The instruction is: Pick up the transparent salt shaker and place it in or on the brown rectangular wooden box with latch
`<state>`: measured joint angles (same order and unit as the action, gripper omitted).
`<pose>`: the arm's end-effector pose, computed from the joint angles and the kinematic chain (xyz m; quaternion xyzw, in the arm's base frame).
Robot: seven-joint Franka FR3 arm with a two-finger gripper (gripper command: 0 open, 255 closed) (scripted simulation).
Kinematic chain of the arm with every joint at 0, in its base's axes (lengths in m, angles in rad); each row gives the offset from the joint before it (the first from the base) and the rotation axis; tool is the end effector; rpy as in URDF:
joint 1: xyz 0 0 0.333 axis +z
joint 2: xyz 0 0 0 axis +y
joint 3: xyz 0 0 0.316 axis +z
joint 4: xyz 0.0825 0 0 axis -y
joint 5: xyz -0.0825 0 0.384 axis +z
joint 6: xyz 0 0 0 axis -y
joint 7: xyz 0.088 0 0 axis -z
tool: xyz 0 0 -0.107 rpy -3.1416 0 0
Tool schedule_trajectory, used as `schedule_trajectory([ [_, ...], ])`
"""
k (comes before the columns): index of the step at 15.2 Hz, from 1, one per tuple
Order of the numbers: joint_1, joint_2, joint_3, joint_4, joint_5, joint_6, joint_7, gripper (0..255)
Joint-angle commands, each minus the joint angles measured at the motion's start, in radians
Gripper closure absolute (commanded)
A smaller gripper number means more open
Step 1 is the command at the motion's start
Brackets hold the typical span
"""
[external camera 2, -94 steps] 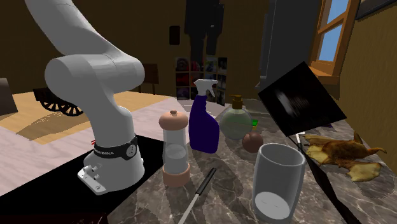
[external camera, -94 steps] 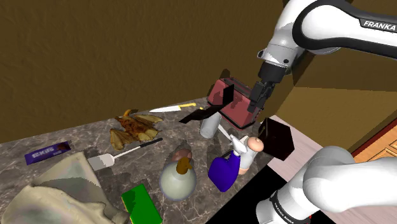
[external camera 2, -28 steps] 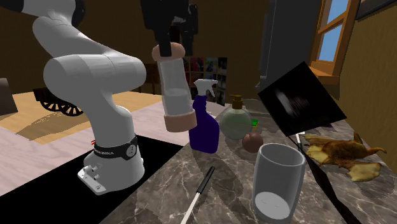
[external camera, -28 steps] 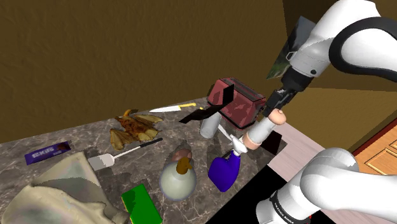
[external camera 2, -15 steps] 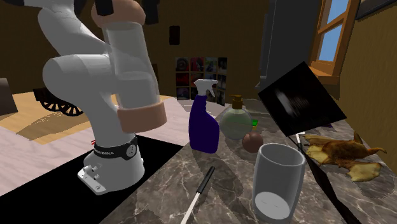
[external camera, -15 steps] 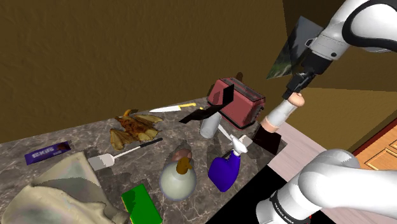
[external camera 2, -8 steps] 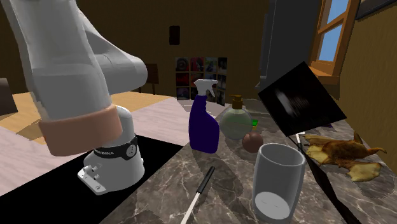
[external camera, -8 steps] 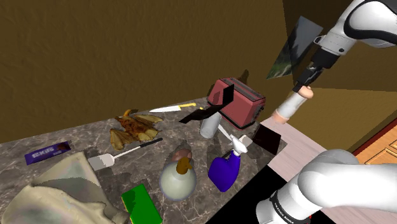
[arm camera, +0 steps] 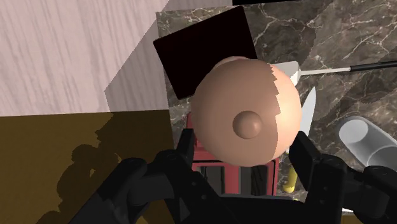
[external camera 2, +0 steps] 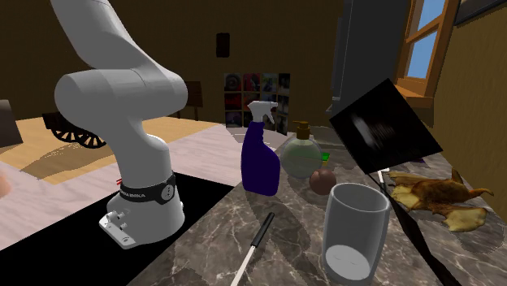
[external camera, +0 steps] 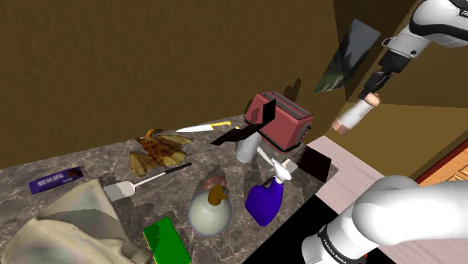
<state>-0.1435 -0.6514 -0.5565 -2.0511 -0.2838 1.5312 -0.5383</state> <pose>0.2243 -0.3185 0.6364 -0.9984 0.0460 -0.0327 0.0044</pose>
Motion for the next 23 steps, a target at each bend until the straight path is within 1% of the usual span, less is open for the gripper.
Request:
schedule_trajectory([
  [1, 0.006, 0.027, -0.032, 0.017, -0.005, 0.016, -0.027, 255],
  [12, -0.013, -0.009, -0.058, -0.151, -0.036, 0.152, -0.016, 255],
  [23, -0.027, -0.017, -0.098, -0.298, -0.069, 0.292, -0.010, 255],
])
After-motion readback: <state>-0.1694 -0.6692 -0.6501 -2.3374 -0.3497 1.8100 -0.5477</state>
